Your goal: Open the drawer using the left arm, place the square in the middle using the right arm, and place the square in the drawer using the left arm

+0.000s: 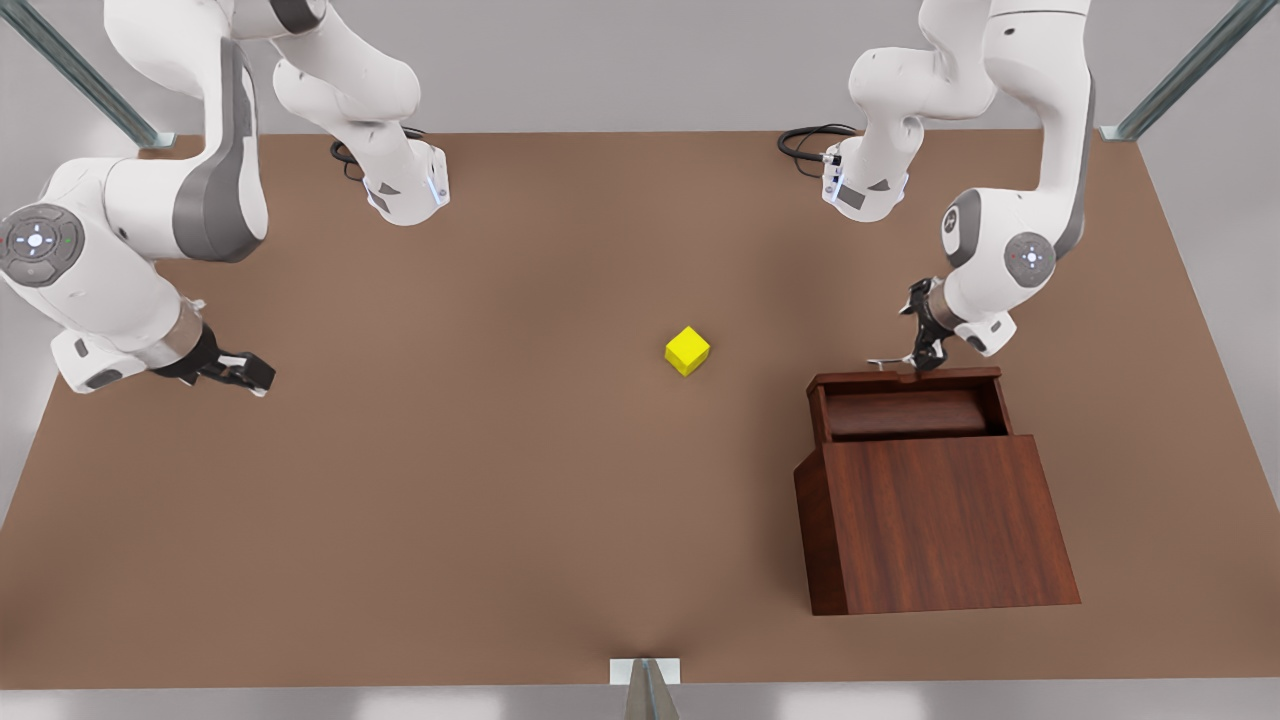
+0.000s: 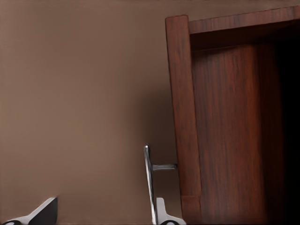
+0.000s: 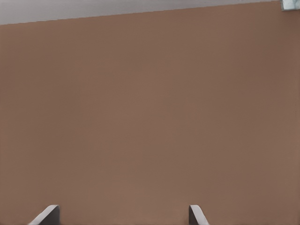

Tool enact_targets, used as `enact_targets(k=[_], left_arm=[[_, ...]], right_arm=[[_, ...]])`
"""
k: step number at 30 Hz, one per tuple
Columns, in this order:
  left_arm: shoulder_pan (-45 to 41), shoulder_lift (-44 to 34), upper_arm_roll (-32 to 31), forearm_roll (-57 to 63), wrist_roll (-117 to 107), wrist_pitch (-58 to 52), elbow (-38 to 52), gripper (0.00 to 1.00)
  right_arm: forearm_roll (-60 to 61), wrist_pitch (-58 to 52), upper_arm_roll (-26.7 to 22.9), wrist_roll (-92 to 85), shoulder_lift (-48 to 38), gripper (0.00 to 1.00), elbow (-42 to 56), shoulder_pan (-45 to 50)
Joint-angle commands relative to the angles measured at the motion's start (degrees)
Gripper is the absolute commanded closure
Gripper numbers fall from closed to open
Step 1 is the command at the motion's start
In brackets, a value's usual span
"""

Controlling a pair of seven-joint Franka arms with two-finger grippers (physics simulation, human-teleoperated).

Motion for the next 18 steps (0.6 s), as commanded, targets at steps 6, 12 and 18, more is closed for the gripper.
enact_targets(k=[6,12,18], left_arm=[[0.04,1.14,-3.68,0.09,-0.22,-29.31,28.31,0.0],[-6.55,20.73,-22.32,6.24,1.02,-34.68,50.82,0.0],[-17.19,31.99,-22.5,9.31,-18.24,-10.96,50.65,0.0]], right_arm=[[0.26,-0.72,0.05,0.36,0.09,0.0,0.32,-0.09],[0.26,-0.72,0.41,0.27,-0.09,0.0,0.58,0.0],[0.17,-0.54,0.32,-0.08,0.08,0.0,0.58,0.0]])
